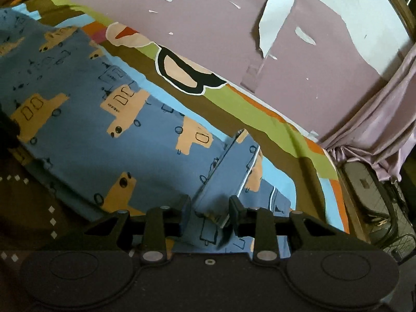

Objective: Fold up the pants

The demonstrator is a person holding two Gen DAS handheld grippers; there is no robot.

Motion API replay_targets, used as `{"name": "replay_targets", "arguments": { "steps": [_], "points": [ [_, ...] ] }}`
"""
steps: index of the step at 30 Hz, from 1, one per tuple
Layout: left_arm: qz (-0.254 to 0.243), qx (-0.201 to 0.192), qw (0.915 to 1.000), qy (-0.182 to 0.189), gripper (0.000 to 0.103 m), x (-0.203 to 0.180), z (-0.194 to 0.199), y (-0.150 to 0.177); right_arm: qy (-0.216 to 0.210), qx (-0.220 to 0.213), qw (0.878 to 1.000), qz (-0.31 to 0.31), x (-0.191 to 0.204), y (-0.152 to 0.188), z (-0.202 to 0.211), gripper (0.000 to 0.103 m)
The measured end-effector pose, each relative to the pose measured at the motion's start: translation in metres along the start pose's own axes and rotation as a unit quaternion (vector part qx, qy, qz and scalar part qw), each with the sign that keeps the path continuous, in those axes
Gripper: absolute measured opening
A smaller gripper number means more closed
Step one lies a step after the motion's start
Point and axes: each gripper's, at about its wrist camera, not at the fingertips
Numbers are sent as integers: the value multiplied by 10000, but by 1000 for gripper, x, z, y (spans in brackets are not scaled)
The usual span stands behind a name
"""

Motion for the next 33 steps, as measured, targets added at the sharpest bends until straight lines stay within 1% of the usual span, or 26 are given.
{"name": "replay_targets", "arguments": {
  "steps": [1, 2, 3, 5, 7, 9, 11, 12, 14, 16, 19, 21, 23, 24, 27, 29, 30, 31, 33],
  "points": [
    [-17, -2, 10000, -7, 0, 0, 0, 0, -12, 25, 10000, 1, 0, 1, -2, 32],
    [-30, -4, 10000, -14, 0, -1, 1, 0, -32, 62, 10000, -16, 0, 3, -5, 25],
    [-36, -8, 10000, -22, 0, -1, 1, 0, -69, 77, 9999, -70, -1, 3, -6, 14],
    [-19, -16, 10000, -29, 0, -1, 2, 0, -9, 73, 9998, -165, -4, 4, -7, 12],
    [-30, -41, 10000, -47, 0, -1, 3, -1, 40, 16, 9992, -390, -11, 4, -5, 9],
    [-42, -83, 9999, -64, 0, -1, 6, -1, 74, -52, 9966, -819, -24, 3, -1, 8],
    [-54, -125, 9999, -73, 0, 0, 9, -1, 83, -98, 9893, -1454, -46, 3, 6, 7],
    [-63, -140, 9999, -62, 0, 0, 11, -1, 74, -109, 9835, -1806, -57, 3, 10, 7],
    [-119, -177, 9998, -49, 0, 1, 17, -1, 26, -82, 9680, -2508, -83, 7, 20, 7],
    [-172, -212, 9996, -30, 0, 2, 22, -1, -28, 19, 9506, -3103, -105, 16, 27, 7],
    [-232, -162, 9996, 4, 0, 5, 23, 0, 17, 261, 9284, -3706, -126, 32, 25, 6],
    [-260, -101, 9996, 29, 0, 6, 21, 1, 19, 447, 9095, -4133, -137, 44, 21, 3],
    [-292, -63, 9995, 54, 0, 6, 21, 4, 54, 531, 8966, -4397, -144, 53, 20, 2],
    [-312, -49, 9995, 56, 0, 6, 21, 5, 62, 550, 8924, -4479, -146, 56, 21, 0],
    [-332, 3, 9994, 52, 0, 6, 18, 6, 127, 611, 8887, -4542, -148, 62, 19, 0],
    [-306, 25, 9995, 86, 0, 6, 17, 7, 143, 640, 8911, -4490, -148, 62, 17, 0],
    [-308, 40, 9995, 87, 0, 6, 16, 7, 226, 632, 8964, -4382, -145, 61, 17, 0],
    [-323, 53, 9994, 88, 0, 6, 16, 7, 321, 582, 9046, -4210, -142, 58, 18, 1],
    [-325, 93, 9994, 104, 0, 7, 14, 7, 368, 433, 9154, -3985, -137, 53, 19, 16]
  ]
}}
Point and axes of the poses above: each gripper's, at about its wrist camera, not at the fingertips, and z roughly against the way its jaws point, x to its left, y to its underside, and after that the axes turned 7 degrees about -z, right-handed
